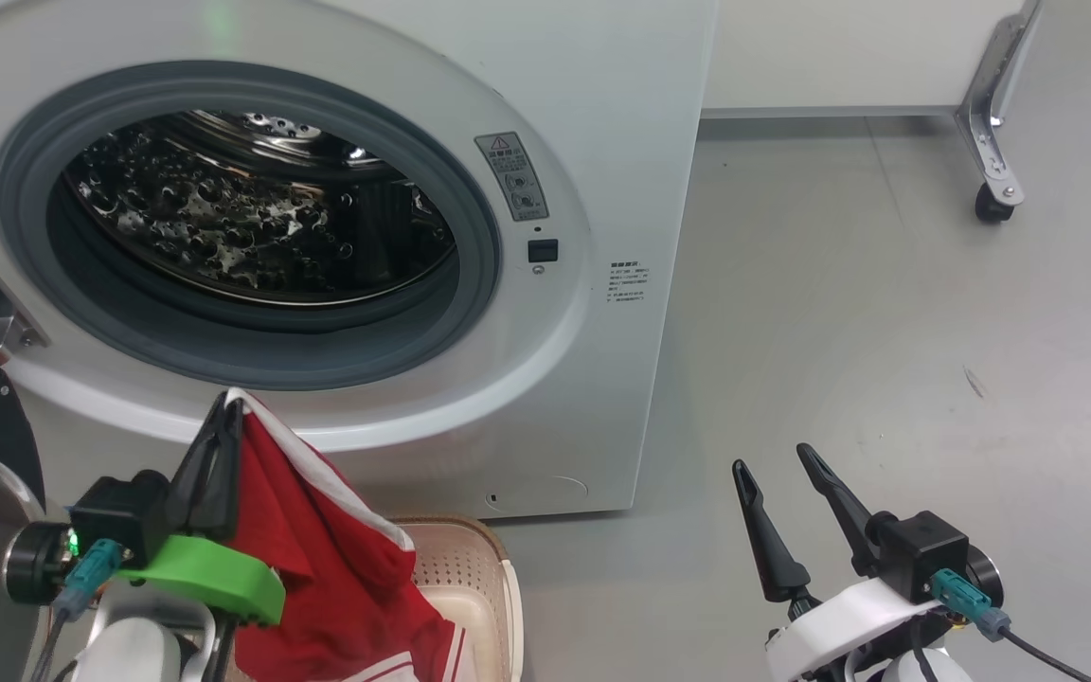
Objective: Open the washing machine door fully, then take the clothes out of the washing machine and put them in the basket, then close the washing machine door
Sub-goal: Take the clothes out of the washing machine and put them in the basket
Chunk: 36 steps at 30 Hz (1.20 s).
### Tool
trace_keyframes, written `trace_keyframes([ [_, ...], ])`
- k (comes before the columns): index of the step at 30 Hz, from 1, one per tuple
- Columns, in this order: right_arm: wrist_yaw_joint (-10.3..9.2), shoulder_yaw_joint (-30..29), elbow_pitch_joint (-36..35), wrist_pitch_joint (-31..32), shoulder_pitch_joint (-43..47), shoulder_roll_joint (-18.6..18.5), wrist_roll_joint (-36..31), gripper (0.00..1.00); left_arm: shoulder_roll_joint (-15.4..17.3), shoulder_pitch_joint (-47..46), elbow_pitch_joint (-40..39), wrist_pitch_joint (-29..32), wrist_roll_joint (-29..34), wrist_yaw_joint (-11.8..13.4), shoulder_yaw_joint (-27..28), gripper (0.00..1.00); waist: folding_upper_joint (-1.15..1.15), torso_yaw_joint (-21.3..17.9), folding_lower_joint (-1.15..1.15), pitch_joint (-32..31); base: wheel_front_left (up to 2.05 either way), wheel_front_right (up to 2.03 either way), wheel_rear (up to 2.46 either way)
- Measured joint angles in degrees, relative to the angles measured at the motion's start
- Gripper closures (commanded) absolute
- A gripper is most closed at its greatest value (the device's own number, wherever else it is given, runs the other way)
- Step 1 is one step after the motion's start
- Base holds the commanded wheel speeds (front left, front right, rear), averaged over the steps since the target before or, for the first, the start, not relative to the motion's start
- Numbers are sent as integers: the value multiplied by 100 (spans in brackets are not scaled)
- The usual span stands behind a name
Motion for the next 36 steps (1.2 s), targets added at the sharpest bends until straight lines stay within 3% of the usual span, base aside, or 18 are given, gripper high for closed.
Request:
trace_keyframes([
  [11, 34, 36, -169, 0, -82, 0, -55, 0, 33, 301, 611, 775, 252, 0, -328, 100, 0, -131, 0, 541, 0, 0, 0],
  [25, 34, 74, -352, 0, -542, 0, -145, 0, 75, -262, 1059, 1124, 503, 0, -603, 100, 0, -311, 0, 1477, 0, 0, 0],
  [36, -11, -25, -405, 0, -753, -46, -197, 0, 205, -699, 1909, 1302, 527, 5, -511, 100, 0, -487, 0, 2174, 0, 0, 0],
])
